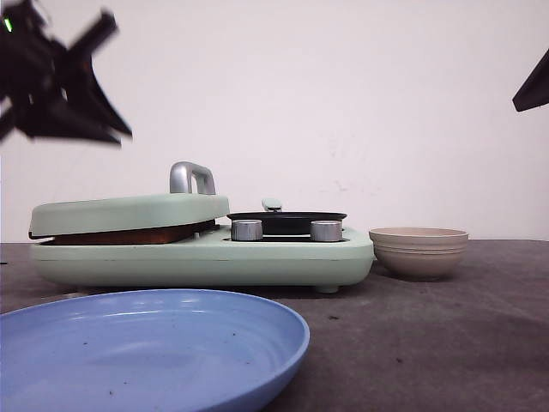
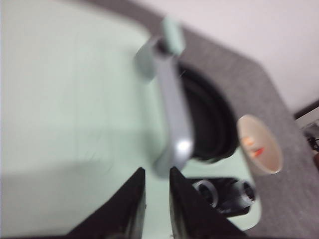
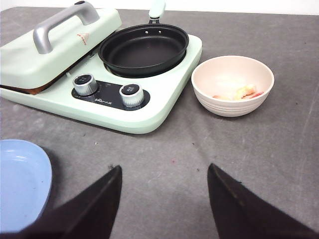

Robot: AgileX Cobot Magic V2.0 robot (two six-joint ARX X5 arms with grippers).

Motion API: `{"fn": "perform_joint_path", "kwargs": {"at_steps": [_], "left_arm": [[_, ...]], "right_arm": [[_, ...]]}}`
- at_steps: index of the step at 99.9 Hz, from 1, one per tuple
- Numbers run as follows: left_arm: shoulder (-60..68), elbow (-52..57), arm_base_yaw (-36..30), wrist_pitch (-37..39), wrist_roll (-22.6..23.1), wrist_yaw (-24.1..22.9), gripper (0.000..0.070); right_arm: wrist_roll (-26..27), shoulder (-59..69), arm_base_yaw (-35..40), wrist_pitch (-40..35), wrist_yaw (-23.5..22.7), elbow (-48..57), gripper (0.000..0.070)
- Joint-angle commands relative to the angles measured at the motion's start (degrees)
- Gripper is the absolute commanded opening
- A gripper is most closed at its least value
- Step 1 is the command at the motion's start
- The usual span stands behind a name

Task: Make breakfast with bread and shrimp
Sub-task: 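Release the lid handle and raise the left gripper away, then lower the right gripper to the rim of the cream shrimp bowl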

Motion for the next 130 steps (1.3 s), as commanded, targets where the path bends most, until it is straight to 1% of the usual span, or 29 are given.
{"fn": "perform_joint_path", "kwargs": {"at_steps": [1, 19, 36, 49, 59, 69, 80, 93, 107, 114, 122, 130], "left_arm": [[-3.17, 1.27, -0.13, -0.35, 5.27, 0.02, 0.0004], [-14.86, 1.27, -0.13, -5.25, 10.88, -0.76, 0.0004], [-25.97, 1.27, -0.13, -12.59, 14.67, -5.14, 0.0004], [-33.20, 1.20, -0.13, -19.26, 17.49, -7.76, 0.0004], [-37.33, 0.74, -0.13, -24.37, 19.71, -9.49, 0.0004], [-40.41, -0.61, -0.13, -27.54, 20.37, -10.62, 0.0004], [-43.36, -2.93, -0.13, -29.48, 21.11, -10.71, 0.0004], [-47.10, -6.88, -0.13, -29.92, 21.05, -11.15, 0.0004], [-50.75, -10.03, -0.13, -31.32, 20.90, -12.52, 0.0004], [-52.22, -10.80, -0.13, -32.30, 21.35, -13.55, 0.0004], [-53.48, -11.37, -0.13, -32.96, 21.77, -14.03, 0.0004], [-54.18, -11.45, -0.13, -33.53, 21.79, -14.01, 0.0004]], "right_arm": [[0.85, 0.09, 0.42, 0.63, -0.22, 0.20, 0.0328], [1.14, 0.09, 0.42, 1.07, -1.62, 0.22, 0.0328], [1.36, 0.09, 0.39, 1.95, -1.57, 0.33, 0.0328], [3.06, 0.11, 0.37, 3.78, -1.44, 0.81, 0.0328], [4.37, 0.66, 0.17, 4.00, -0.07, 2.25, 0.0328], [5.11, 2.95, -0.11, 3.67, 1.42, 4.44, 0.0328], [5.14, 8.04, -1.20, 3.54, 1.25, 7.78, 0.0328], [5.16, 16.74, -3.37, 2.91, -1.20, 13.16, 0.0328], [5.22, 27.39, -7.34, -3.19, -2.36, 22.16, 0.0329], [5.03, 32.85, -10.08, -6.40, -3.13, 27.12, 0.0353], [4.50, 38.56, -13.46, -7.63, -5.51, 31.85, 0.0358], [4.66, 43.78, -17.05, -8.04, -9.42, 35.69, 0.0358]]}}
